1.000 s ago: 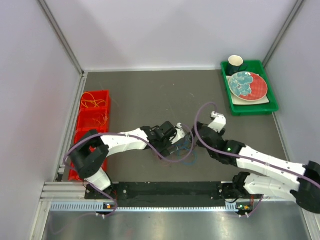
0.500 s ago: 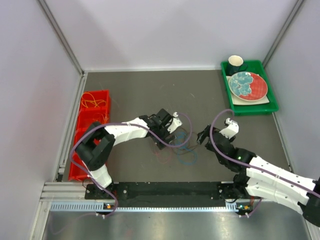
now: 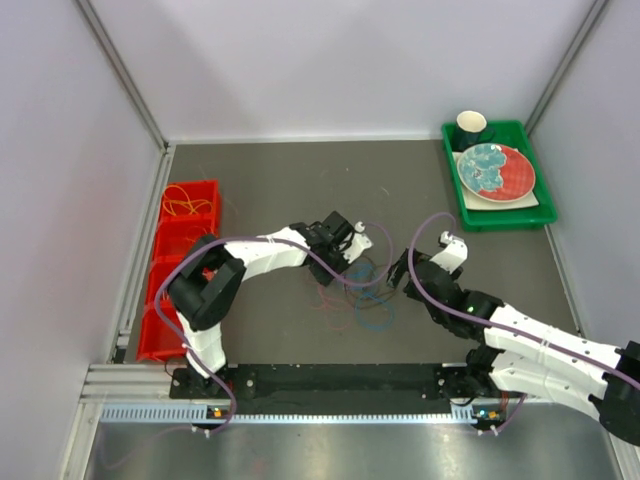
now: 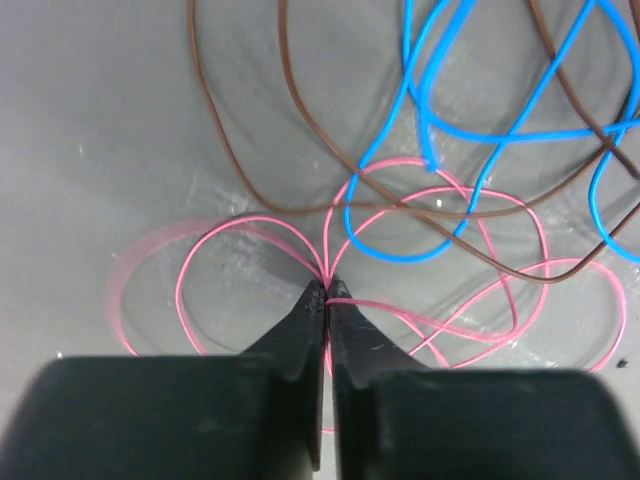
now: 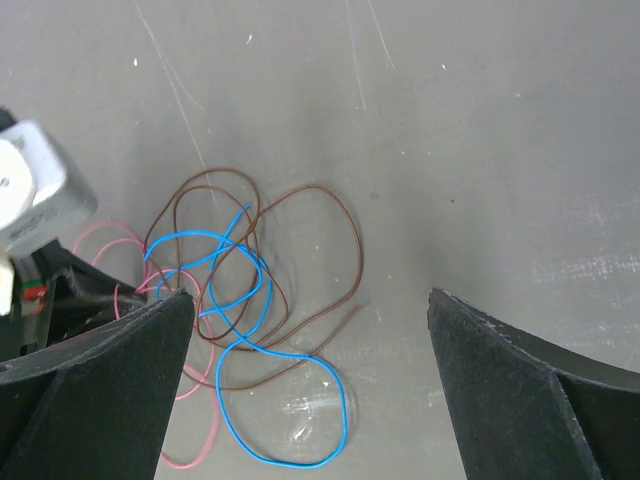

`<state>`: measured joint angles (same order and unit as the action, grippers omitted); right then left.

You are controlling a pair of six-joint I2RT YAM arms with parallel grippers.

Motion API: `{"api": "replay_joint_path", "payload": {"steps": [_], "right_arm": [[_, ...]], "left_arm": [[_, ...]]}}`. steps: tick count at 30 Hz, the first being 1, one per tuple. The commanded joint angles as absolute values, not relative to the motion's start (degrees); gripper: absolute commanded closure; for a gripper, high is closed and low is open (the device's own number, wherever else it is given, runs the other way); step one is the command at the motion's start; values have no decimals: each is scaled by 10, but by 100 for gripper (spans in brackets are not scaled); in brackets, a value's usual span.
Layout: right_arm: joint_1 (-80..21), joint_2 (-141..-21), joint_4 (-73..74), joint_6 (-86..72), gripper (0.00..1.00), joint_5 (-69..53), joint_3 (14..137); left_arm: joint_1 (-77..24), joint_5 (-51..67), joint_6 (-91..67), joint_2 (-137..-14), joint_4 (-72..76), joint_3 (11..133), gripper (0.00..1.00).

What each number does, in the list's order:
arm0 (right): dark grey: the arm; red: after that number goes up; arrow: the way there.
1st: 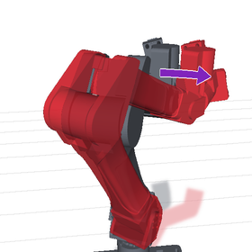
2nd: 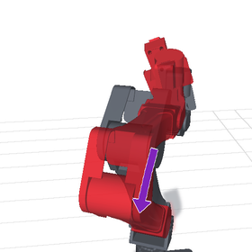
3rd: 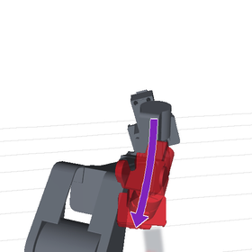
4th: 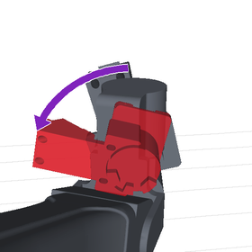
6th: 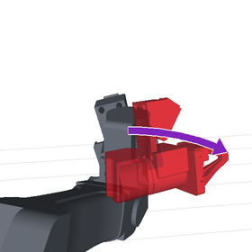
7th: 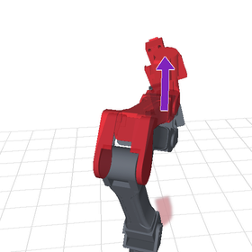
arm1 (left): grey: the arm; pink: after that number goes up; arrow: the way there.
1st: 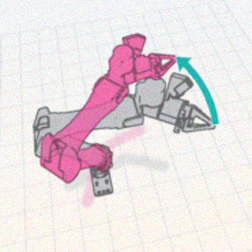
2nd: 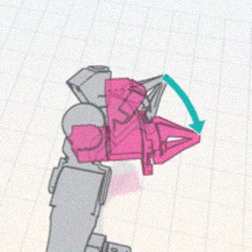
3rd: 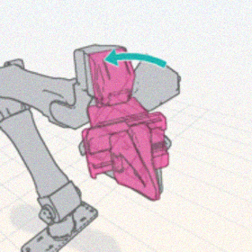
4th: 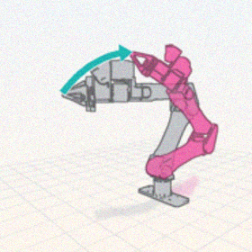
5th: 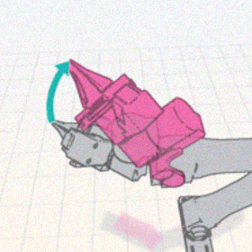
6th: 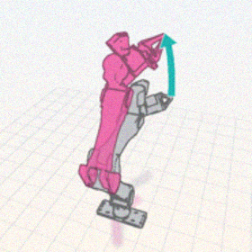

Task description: Untangle the cables

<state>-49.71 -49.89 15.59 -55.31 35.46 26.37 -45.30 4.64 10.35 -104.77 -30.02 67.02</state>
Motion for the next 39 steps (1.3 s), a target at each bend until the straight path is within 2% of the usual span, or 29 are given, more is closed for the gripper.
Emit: {"api": "replay_joint_path", "payload": {"steps": [1,8,16,21,29,35,39], "right_arm": [[-494,-499,133,-544,1,352,289],[-494,-501,131,-543,1,350,290],[-494,-502,129,-541,1,349,290],[-494,-504,128,-541,1,348,291],[-494,-506,129,-541,1,346,292],[-494,-508,131,-541,1,345,294],[-494,-508,133,-541,1,343,294]], "left_arm": [[-446,74,103,-1089,-341,693,100],[-439,56,59,-1046,-354,690,100],[-434,-109,-49,-946,-385,689,100],[-387,-100,-104,-897,-442,699,100],[-384,-301,-240,-722,-463,685,100],[-385,-440,-385,-649,-499,697,100],[-385,-430,-406,-607,-484,695,100]]}}
